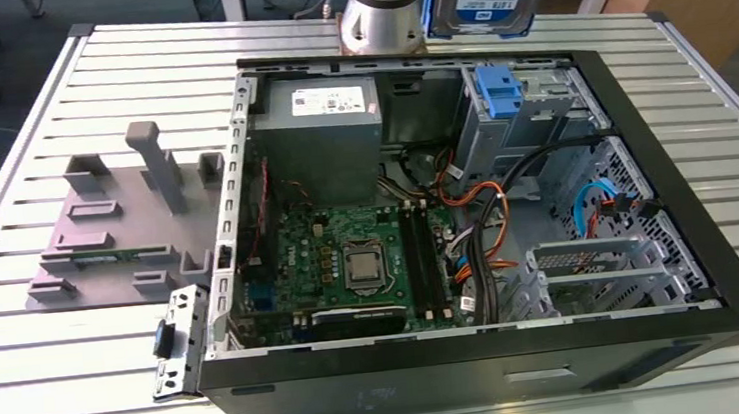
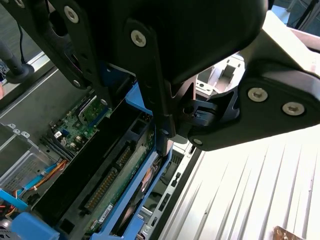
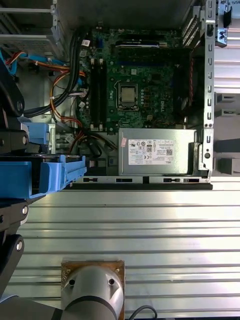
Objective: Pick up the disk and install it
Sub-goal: 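Pick up the disk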
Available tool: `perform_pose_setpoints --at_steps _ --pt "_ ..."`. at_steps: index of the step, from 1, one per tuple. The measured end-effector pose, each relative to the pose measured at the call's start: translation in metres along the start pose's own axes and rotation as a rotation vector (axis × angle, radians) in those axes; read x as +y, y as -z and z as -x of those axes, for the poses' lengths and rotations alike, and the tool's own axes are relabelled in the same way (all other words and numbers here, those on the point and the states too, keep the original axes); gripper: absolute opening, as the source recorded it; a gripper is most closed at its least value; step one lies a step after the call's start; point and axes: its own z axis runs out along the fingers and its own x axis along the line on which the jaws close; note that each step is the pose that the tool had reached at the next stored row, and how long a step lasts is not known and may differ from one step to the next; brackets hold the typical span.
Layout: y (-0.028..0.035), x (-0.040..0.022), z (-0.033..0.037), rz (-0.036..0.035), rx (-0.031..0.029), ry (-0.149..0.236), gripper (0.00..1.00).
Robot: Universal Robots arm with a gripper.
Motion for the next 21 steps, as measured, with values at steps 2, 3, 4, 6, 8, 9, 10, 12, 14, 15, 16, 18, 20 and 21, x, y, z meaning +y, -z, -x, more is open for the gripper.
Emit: perform_pose_setpoints --at_steps 2,3,4,6,8,9,10,12,14,15,16,18,20,21 --pt "0.0 -0.0009 0.0 0.0 0.0 0.0 0.37" --pt "0.0 -0.0014 0.0 -0.0001 0.0 0.0 0.37" --pt "0.0001 -0.0019 0.0 0.0 0.0001 0.0 0.37" --pt "0.0001 -0.0029 0.0 0.0 0.0 0.0 0.37" --pt "0.0001 -0.0039 0.0001 0.0 0.0001 0.0 0.37" --pt "0.0001 -0.0044 0.0001 0.0 0.0 0.0 0.37" --pt "0.0001 -0.0049 0.0001 0.0 0.0001 0.0 0.37" --pt "0.0002 -0.0059 0.0001 -0.0001 0.0 0.0 0.37" --pt "0.0002 -0.0069 0.0001 0.0 0.0 0.0 0.37" --pt "0.0002 -0.0074 0.0001 0.0 0.0 0.0 0.37" --pt "0.0002 -0.0078 0.0001 0.0 0.0 0.0 0.37" --pt "0.0002 -0.0089 0.0001 0.0 0.0001 0.0 0.37" --pt "0.0003 -0.0098 0.0002 0.0 0.0001 0.0 0.37" --pt "0.0003 -0.0103 0.0002 0.0 0.0001 0.0 0.37"
